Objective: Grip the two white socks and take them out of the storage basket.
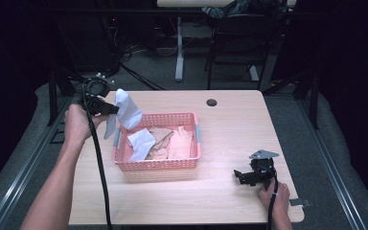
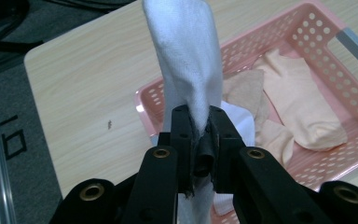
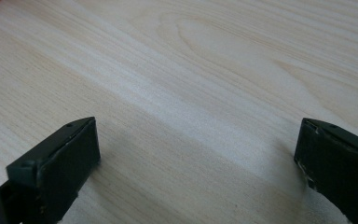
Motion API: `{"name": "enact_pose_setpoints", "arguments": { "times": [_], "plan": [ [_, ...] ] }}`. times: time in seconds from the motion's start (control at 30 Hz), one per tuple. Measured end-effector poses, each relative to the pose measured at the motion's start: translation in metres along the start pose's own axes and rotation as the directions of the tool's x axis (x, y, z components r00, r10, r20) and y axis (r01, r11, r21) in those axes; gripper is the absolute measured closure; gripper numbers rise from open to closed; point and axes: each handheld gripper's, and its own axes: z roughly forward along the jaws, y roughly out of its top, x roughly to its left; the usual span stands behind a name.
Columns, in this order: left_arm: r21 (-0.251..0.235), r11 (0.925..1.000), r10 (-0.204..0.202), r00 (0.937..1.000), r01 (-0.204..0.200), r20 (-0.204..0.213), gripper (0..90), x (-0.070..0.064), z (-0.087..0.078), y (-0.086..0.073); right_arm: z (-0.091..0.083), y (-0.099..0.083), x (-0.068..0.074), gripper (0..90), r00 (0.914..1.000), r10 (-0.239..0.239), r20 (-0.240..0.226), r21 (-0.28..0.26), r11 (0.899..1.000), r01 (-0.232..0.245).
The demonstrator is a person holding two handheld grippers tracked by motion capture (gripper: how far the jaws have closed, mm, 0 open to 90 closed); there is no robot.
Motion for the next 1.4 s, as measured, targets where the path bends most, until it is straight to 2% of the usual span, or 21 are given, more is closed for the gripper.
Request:
{"name": "enact_pose_setpoints", "arguments": {
  "times": [0.43, 0.83, 1.1, 1.4],
  "plan": [
    [-0.015, 0.9984, -0.056, 0.9971, 0.055, -0.051, 82.3, 0.029, -0.022, -0.014, 0.0, 0.0, 0.0, 0.0, 1.0, 0.001, 0.0, -0.001, 1.0, -0.001],
    [-0.004, 0.9935, -0.114, 0.9888, 0.114, -0.096, 82.3, 0.056, -0.031, -0.036, 0.0, 0.0, 0.0, 0.0, 1.0, 0.001, -0.001, 0.0, 1.0, -0.001],
    [0.01, 0.988, -0.152, 0.9823, 0.154, -0.109, 82.3, 0.071, -0.026, -0.053, 0.0, 0.0, 0.0, 0.0, 1.0, 0.003, -0.002, -0.004, 1.0, -0.003],
    [0.052, 0.979, -0.189, 0.9741, 0.197, -0.124, 82.3, 0.081, -0.005, -0.073, 0.0, 0.0, 0.0, 0.0, 1.0, 0.003, -0.002, -0.004, 1.0, -0.003]
  ]
}}
